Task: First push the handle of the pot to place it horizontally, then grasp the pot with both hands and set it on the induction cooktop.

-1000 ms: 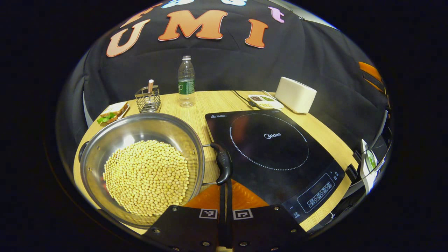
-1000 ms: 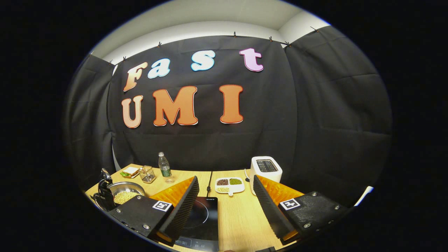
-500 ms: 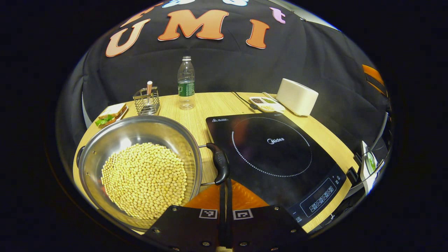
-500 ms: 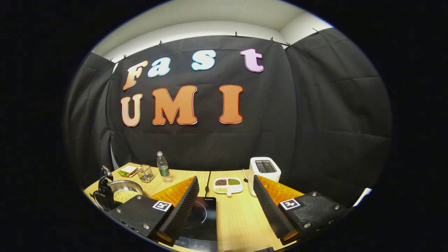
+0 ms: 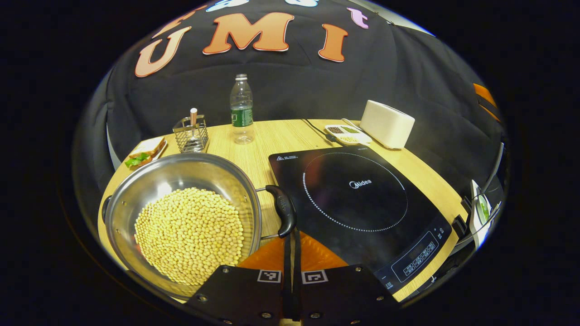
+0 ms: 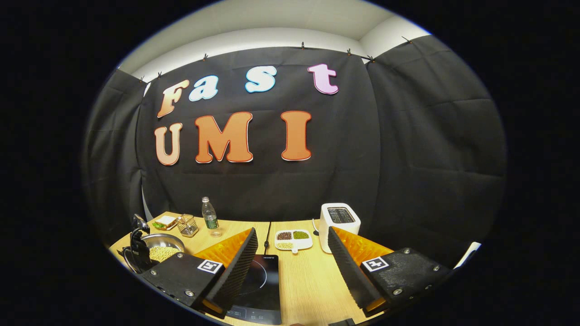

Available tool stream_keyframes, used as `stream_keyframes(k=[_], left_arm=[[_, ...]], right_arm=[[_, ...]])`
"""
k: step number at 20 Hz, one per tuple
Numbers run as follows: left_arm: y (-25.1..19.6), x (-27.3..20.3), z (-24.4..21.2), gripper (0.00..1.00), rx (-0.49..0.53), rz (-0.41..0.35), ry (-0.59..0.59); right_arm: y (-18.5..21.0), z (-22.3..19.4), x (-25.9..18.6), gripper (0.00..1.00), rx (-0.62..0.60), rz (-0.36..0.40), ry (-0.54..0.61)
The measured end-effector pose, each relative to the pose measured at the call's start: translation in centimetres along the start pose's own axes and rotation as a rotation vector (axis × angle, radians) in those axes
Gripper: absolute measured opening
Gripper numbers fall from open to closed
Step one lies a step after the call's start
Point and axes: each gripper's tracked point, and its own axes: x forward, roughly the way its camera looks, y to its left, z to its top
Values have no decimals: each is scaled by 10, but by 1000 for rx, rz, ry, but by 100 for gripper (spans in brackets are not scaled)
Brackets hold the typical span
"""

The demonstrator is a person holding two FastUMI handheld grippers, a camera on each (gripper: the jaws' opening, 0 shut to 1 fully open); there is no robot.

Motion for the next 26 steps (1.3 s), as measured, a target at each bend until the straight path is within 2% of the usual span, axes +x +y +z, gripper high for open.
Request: stream_keyframes(k=[4,8,9,13,16,19,20,22,23,24,26], left_arm=[[3,-22,10,2,-28,-9,-44],[16,-54,34,2,-20,18,-134],[21,-63,39,5,-20,22,-154],[48,-99,58,2,-40,57,-239],[72,-123,64,2,-75,76,-295],[106,-144,62,2,-107,129,-335],[118,-150,60,2,-116,151,-341],[137,-160,54,2,-118,175,-350],[145,-165,52,2,-114,190,-356],[155,-166,50,3,-111,211,-359],[169,-173,47,8,-112,225,-366]], right_arm=[[7,7,-10,96,1,4,-19],[20,12,-21,96,-6,22,-34],[25,12,-23,96,-6,28,-38],[48,10,-30,96,2,57,-47],[75,-3,-34,96,7,91,-32],[100,-18,-34,96,6,113,-21],[111,-24,-35,100,22,124,-16],[133,-38,-33,96,58,153,1],[142,-46,-31,100,67,163,9],[151,-54,-28,96,67,166,19],[168,-70,-21,96,57,163,40]])
